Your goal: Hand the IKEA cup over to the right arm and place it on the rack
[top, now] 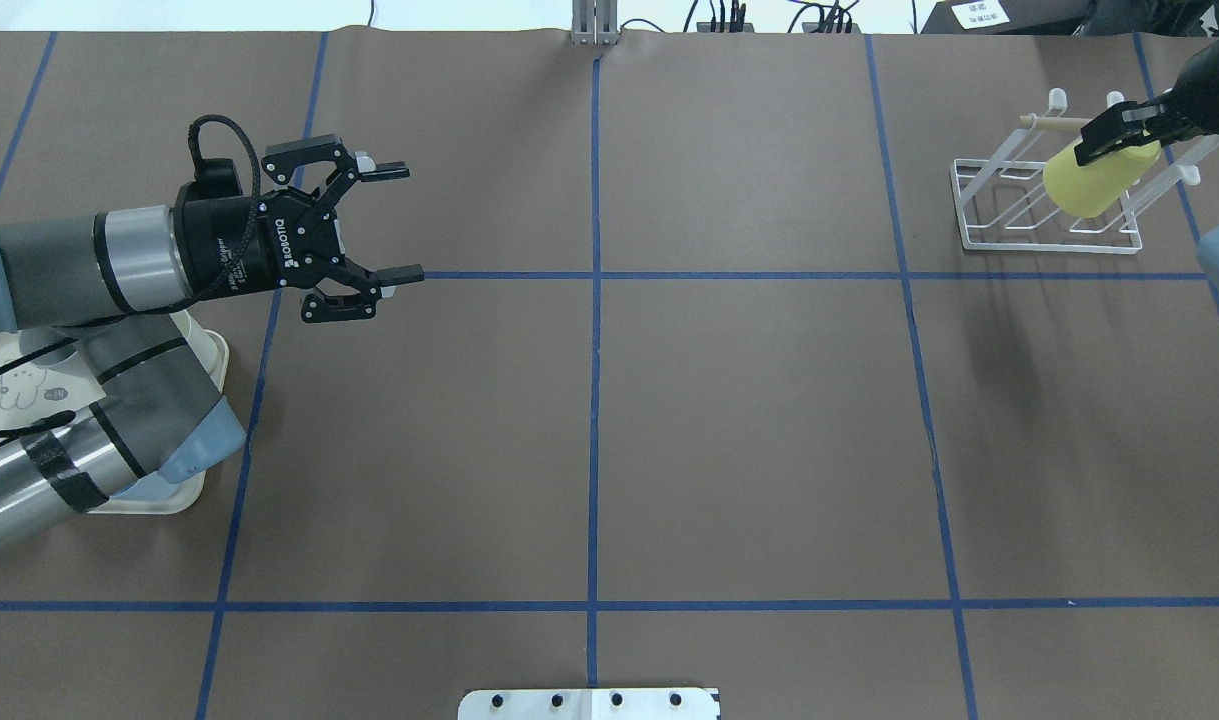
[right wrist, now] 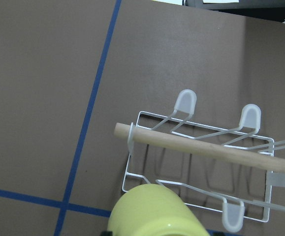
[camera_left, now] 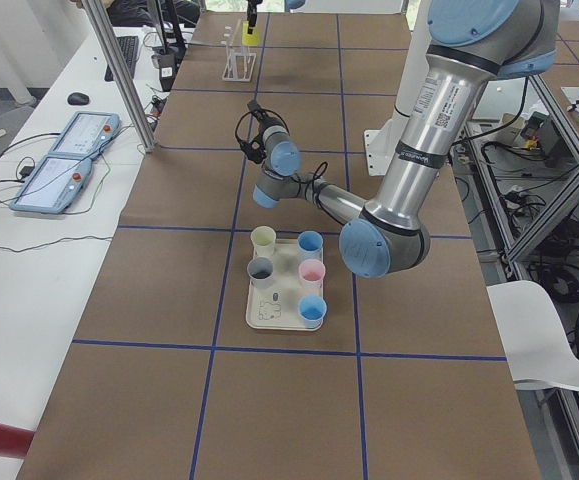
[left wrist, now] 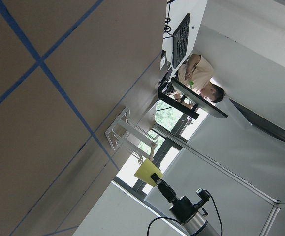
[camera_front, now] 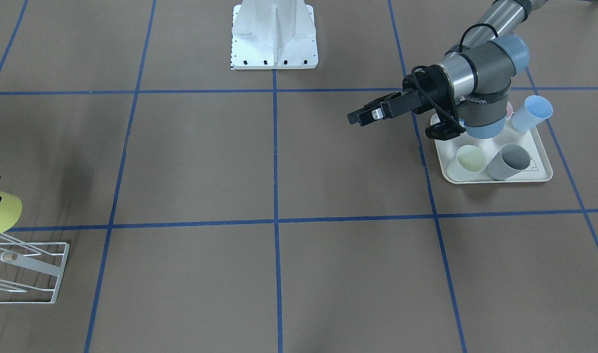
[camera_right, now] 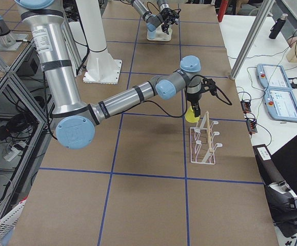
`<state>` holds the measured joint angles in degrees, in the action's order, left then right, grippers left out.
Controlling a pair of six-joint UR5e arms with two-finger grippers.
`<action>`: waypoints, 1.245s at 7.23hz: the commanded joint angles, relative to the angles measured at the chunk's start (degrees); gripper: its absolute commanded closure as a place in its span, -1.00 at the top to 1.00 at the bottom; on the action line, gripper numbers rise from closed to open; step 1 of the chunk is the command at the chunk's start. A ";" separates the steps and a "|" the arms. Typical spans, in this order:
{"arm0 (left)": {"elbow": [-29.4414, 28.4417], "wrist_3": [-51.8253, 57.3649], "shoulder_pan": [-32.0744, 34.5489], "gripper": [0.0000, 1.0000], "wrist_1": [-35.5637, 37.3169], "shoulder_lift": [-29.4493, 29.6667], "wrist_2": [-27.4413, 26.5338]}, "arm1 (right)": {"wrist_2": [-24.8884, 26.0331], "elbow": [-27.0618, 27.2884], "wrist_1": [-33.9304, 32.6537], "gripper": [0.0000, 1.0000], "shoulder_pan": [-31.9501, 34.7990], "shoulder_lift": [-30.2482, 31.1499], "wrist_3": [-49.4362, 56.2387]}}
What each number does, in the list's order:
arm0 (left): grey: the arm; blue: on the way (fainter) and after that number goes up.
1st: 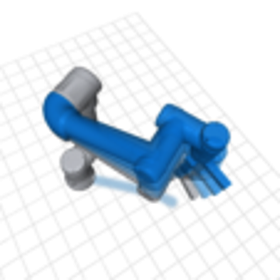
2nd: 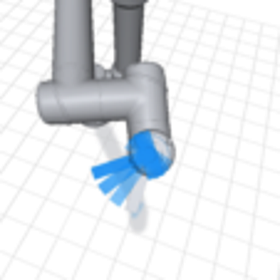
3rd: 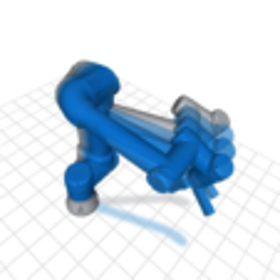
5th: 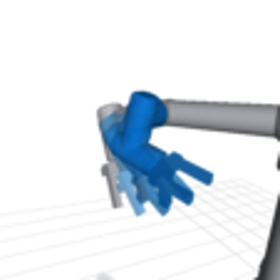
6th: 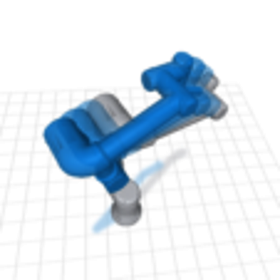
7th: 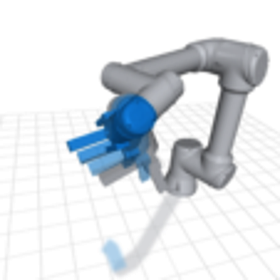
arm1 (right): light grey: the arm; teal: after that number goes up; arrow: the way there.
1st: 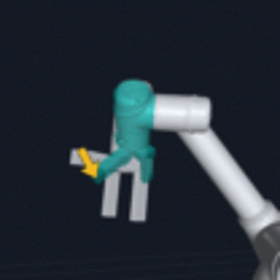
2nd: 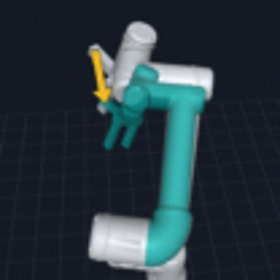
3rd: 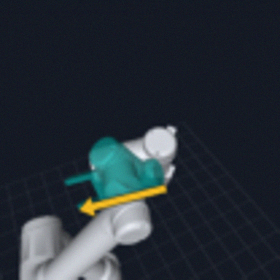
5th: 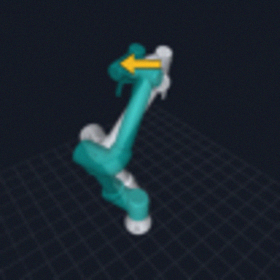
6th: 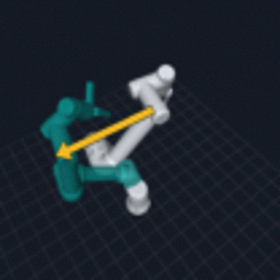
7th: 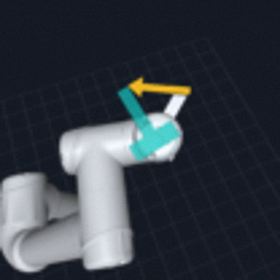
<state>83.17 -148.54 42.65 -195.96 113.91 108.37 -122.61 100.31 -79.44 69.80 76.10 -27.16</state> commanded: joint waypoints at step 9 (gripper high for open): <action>0.06 23.79 10.55 1.00 11.90 -6.31 11.47 | -3.59 -4.78 0.60 0.98 -0.19 -3.15 2.55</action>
<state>83.07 -130.95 47.67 -187.73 109.64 114.73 -124.69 94.95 -78.84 69.55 73.09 -24.36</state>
